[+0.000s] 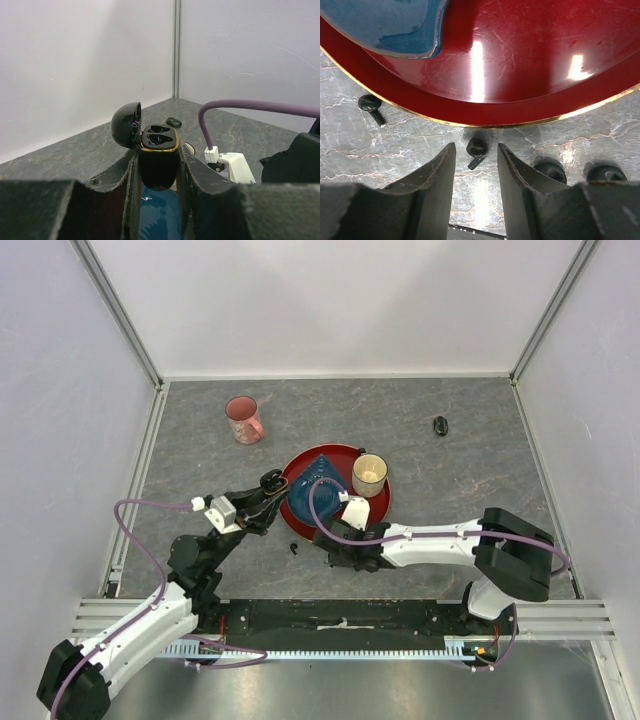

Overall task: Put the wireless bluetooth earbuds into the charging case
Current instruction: Pick up the earbud from the center of the board.

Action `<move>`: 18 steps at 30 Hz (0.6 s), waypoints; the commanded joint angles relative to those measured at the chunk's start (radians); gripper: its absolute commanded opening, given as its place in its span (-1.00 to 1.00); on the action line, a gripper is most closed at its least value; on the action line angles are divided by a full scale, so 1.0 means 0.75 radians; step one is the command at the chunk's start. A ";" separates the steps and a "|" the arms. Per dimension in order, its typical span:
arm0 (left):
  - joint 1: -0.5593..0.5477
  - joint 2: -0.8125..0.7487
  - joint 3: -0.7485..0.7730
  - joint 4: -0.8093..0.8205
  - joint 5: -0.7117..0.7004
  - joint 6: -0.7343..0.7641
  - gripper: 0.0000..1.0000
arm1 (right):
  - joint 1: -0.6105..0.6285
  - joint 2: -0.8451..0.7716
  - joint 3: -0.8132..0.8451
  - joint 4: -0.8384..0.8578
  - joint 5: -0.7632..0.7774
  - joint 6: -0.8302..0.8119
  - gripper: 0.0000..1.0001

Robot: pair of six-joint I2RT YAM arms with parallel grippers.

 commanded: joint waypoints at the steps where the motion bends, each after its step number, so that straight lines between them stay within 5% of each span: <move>1: -0.005 0.000 -0.001 0.035 -0.038 0.060 -0.95 | 0.010 0.033 0.063 -0.031 0.035 0.005 -0.12; 18: -0.005 0.014 0.001 0.037 -0.071 0.066 -0.96 | 0.016 0.135 0.149 -0.125 0.051 -0.061 -0.30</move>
